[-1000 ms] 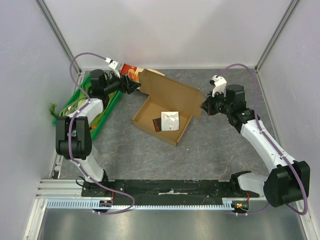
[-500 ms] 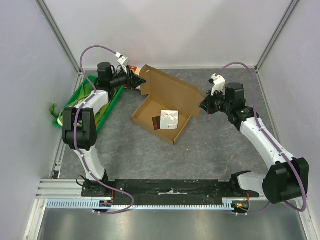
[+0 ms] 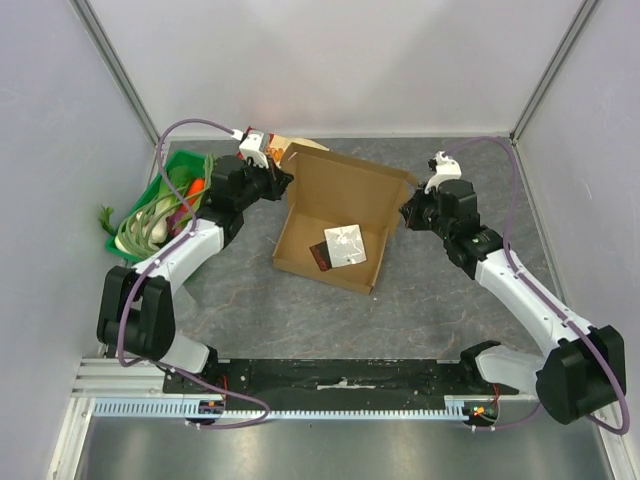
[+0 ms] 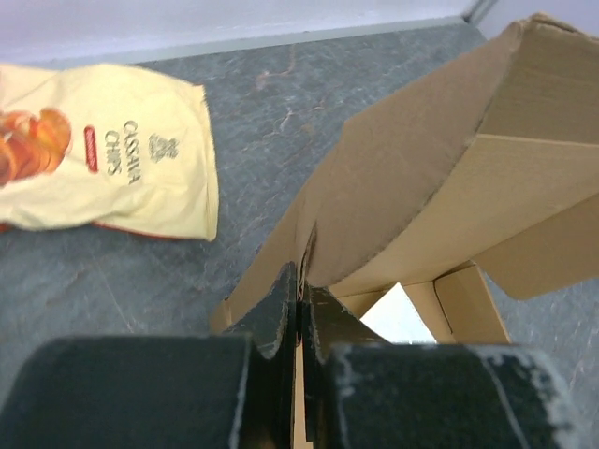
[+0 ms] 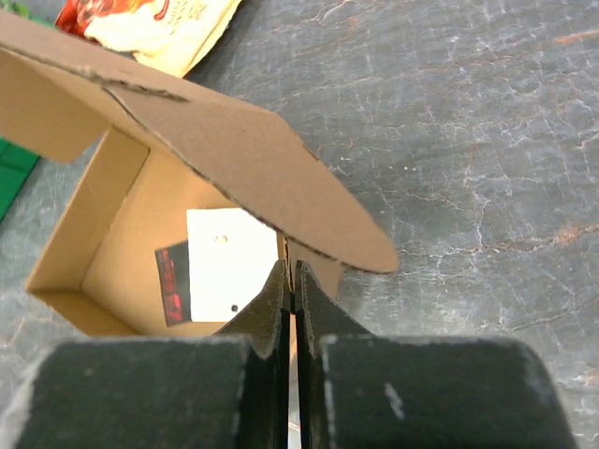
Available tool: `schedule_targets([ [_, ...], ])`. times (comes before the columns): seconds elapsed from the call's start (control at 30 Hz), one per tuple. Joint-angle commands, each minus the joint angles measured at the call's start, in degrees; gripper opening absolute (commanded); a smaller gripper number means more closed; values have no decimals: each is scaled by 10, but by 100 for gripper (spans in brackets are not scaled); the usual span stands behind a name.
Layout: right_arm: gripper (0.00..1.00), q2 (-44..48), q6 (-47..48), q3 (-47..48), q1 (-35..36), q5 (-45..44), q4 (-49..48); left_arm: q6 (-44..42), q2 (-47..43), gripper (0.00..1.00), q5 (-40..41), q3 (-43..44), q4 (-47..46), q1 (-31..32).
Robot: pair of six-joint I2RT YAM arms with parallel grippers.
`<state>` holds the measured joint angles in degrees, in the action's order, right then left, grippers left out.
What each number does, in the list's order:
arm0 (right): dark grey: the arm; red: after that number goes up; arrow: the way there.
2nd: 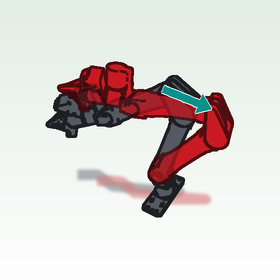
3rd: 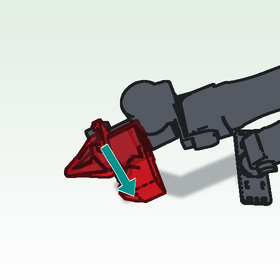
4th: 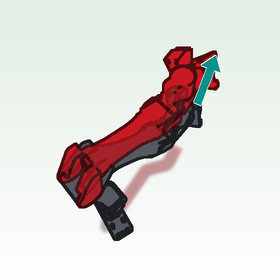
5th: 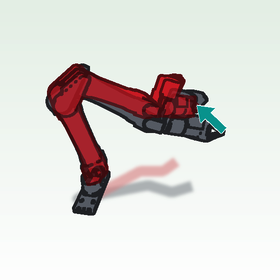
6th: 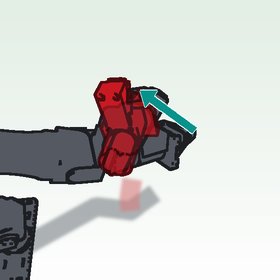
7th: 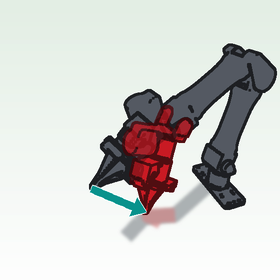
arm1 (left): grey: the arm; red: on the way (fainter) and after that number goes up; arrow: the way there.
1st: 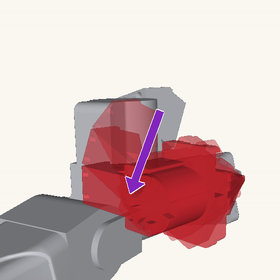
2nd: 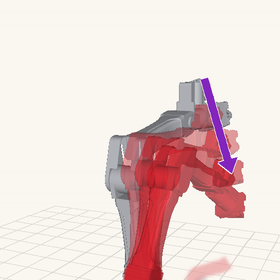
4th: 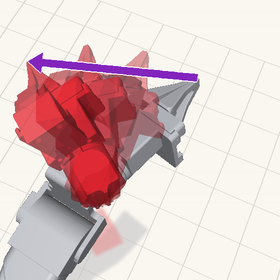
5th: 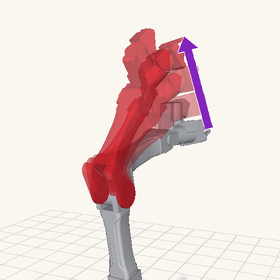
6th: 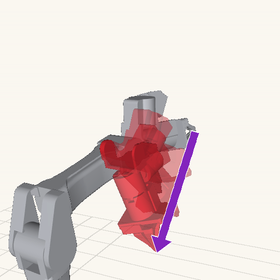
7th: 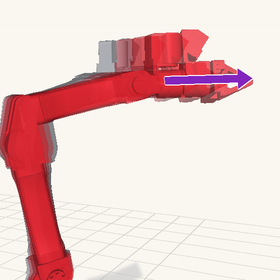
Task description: Fold the paper box
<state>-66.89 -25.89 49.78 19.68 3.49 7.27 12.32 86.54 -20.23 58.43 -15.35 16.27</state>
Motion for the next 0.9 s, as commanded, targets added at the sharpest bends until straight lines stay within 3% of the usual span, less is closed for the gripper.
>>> schedule_targets([
  [0.0,0,6,-97,10,36,-130,-39,119,-48,2,156,-45,0,31],
  [0.17,0,-1,-139,32,83,-215,-22,169,-69,2,216,-81,-26,57],
  [0.3,0,-11,-120,36,118,-284,-36,189,-73,2,259,-92,-38,83],
  [0.63,0,40,-70,-94,152,-295,-192,212,-118,2,313,-200,-121,119],
  [0.87,0,62,-58,-156,199,-329,-240,299,-128,2,342,-196,-36,140],
])
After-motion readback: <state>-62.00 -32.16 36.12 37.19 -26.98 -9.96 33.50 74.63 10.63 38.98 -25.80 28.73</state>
